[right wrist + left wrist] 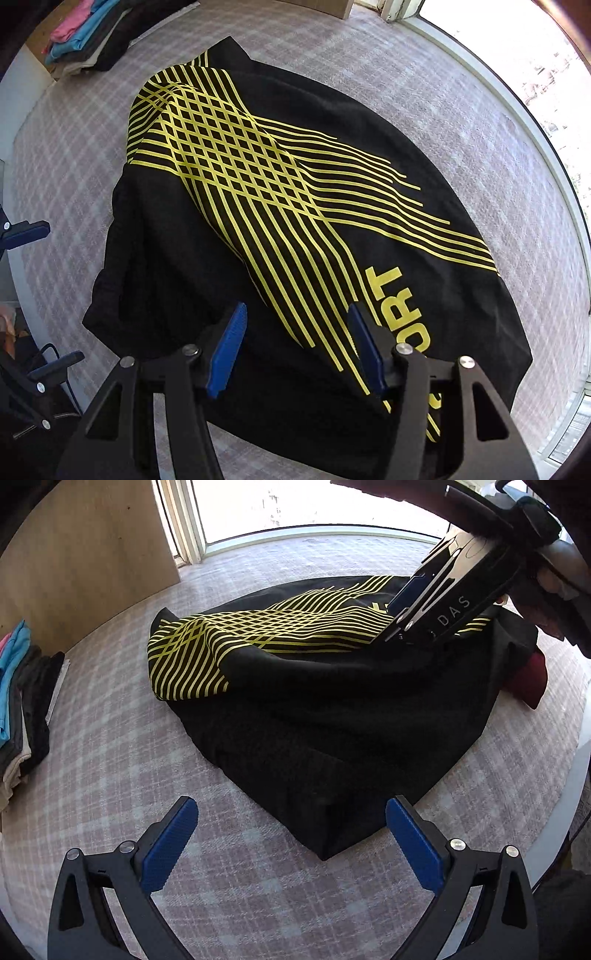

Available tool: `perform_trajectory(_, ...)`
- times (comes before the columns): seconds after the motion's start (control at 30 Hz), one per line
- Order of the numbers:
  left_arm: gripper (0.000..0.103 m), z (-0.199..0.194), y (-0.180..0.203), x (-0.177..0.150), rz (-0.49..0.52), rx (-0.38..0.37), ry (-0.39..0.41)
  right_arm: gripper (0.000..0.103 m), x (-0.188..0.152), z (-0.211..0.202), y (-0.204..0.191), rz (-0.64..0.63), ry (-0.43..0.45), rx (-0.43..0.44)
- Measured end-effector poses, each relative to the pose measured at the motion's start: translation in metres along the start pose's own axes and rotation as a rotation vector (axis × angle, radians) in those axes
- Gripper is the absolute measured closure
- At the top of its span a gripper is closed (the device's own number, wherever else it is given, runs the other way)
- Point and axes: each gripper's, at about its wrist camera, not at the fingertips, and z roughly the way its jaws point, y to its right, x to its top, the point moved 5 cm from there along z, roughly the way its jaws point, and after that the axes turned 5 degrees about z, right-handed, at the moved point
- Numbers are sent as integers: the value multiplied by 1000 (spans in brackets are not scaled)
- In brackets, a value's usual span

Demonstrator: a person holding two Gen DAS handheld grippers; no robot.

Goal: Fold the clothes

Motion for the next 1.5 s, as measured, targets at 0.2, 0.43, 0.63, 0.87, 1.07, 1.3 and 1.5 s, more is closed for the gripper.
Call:
perform_trajectory(0.2,53,23,8,0,26,58,-58,47,-10,-6,11,-40,9,15)
perform_trajectory(0.43,98,-10,-41,-7,-246,-92,69,47,-5,-5,5,-137,34,28)
perform_trajectory(0.63,98,-52,-103,-41,-448,-69,134,47,-3,17,-19,-315,-13,-30)
perform_trajectory(0.87,98,-58,-111,-78,-564,-131,109,43,38,15,55,-84,-45,-174)
perform_trajectory(1.07,98,-52,-105,-77,-556,-143,103,41,89,-37,36,-125,98,-185)
perform_trajectory(1.3,98,-48,-116,-81,-600,-177,119,27,129,-37,-80,-373,76,74)
perform_trajectory(1.5,98,-41,-118,-80,-598,-192,110,26,140,14,-93,-395,-41,64)
